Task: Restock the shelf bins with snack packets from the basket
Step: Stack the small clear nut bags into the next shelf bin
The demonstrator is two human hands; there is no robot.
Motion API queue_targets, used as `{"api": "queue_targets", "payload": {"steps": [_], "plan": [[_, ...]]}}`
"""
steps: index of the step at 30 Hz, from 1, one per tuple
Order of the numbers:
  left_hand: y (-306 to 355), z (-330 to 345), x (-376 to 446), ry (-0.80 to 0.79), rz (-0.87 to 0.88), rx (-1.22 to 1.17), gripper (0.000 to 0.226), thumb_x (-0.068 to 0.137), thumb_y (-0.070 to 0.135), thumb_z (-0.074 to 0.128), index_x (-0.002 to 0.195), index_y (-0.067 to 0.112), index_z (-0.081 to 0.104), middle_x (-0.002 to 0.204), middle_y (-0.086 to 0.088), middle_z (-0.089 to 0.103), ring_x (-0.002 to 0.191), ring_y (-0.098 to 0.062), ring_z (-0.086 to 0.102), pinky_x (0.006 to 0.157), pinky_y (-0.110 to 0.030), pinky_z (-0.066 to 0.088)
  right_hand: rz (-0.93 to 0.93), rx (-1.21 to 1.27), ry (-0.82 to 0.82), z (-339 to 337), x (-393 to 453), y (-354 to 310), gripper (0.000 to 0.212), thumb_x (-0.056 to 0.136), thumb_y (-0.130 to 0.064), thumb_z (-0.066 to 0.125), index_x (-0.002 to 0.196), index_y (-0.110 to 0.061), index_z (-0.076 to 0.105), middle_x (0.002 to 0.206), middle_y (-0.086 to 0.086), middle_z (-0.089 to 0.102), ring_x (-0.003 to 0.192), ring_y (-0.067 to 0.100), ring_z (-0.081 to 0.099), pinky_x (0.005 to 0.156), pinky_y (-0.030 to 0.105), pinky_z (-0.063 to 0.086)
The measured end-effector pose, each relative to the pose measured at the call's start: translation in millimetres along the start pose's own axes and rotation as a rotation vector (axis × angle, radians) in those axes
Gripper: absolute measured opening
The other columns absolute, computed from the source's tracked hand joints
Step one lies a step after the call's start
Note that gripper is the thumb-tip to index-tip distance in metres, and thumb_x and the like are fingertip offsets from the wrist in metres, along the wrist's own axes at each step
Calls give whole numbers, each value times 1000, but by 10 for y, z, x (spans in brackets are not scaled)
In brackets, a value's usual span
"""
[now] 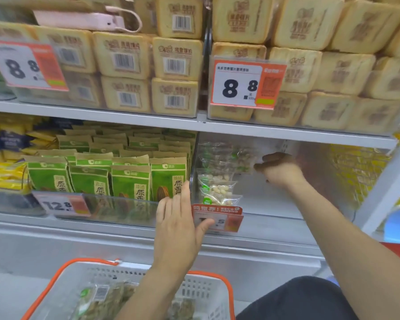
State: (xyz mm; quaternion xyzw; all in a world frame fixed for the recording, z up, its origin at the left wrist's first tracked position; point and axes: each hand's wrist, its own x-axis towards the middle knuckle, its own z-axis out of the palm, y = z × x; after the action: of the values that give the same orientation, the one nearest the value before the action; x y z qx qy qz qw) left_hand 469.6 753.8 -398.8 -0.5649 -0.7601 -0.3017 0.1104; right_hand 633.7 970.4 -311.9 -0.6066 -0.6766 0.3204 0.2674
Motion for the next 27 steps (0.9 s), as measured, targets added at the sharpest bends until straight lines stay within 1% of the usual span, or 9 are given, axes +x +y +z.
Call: {"api": "queue_targets", "payload": {"steps": [3,5,7,11,16,18,20,24,27], "plan": [[39,-181,-125,131,-95,-423,57,94,33,62,143,18,40,138,8,42,131,-10,38,115,-32,31,-202,134,75,-133,-720,-98,9,83,-16,75,92,-14,73,82,2,73,74,17,70,68,30,55],[-12,-303,-349,312,-176,-544,38,92,17,61,129,18,50,127,9,45,124,-6,44,108,-20,33,-291,282,4,-105,-1292,-188,7,85,-8,74,86,-15,71,73,5,71,64,15,68,60,29,57],[-240,-292,-717,322,-262,-559,28,88,16,59,116,20,55,114,8,51,110,-6,50,97,-17,38,-354,325,-158,81,-1734,-280,11,85,-4,74,83,-14,70,72,6,71,62,19,69,56,27,56],[-994,70,-1762,-116,-486,-309,29,86,33,56,110,16,60,105,2,56,102,-23,57,89,-38,46,-390,152,-542,893,-2216,-264,13,85,-9,75,80,-18,68,73,3,71,66,18,69,62,31,58],[-1363,159,-2826,-835,-835,-205,42,89,52,58,120,23,59,129,-1,57,132,-28,44,109,-40,38,-257,-338,-852,2217,-2422,462,10,80,-10,73,80,-18,69,83,-2,67,84,15,64,85,32,54],[-1394,65,-3022,-869,-922,-364,50,81,59,59,113,21,62,121,3,62,123,-25,55,98,-37,48,-141,-457,-876,2500,-2497,927,12,81,-6,69,87,-17,70,99,3,70,95,20,64,85,31,54],[-1431,13,-3049,-827,-925,-403,58,84,53,64,130,18,55,128,1,55,122,-22,55,91,-26,45,-18,-543,-873,2629,-2621,1381,26,82,-11,70,108,-14,66,117,8,64,108,25,61,87,28,51],[-1450,43,-2981,-856,-866,-337,49,93,44,61,132,14,56,128,-5,59,122,-22,56,95,-29,47,82,-761,-923,2812,-2774,1884,86,80,-37,77,151,-19,32,151,17,32,124,34,51,89,35,51],[-1378,139,-2944,-941,-859,-322,41,95,39,58,128,14,56,124,-5,60,110,-21,60,91,-30,49,275,-637,-930,2803,-2803,1951,101,82,-31,79,157,-16,13,151,16,39,132,34,47,97,37,48]]}}
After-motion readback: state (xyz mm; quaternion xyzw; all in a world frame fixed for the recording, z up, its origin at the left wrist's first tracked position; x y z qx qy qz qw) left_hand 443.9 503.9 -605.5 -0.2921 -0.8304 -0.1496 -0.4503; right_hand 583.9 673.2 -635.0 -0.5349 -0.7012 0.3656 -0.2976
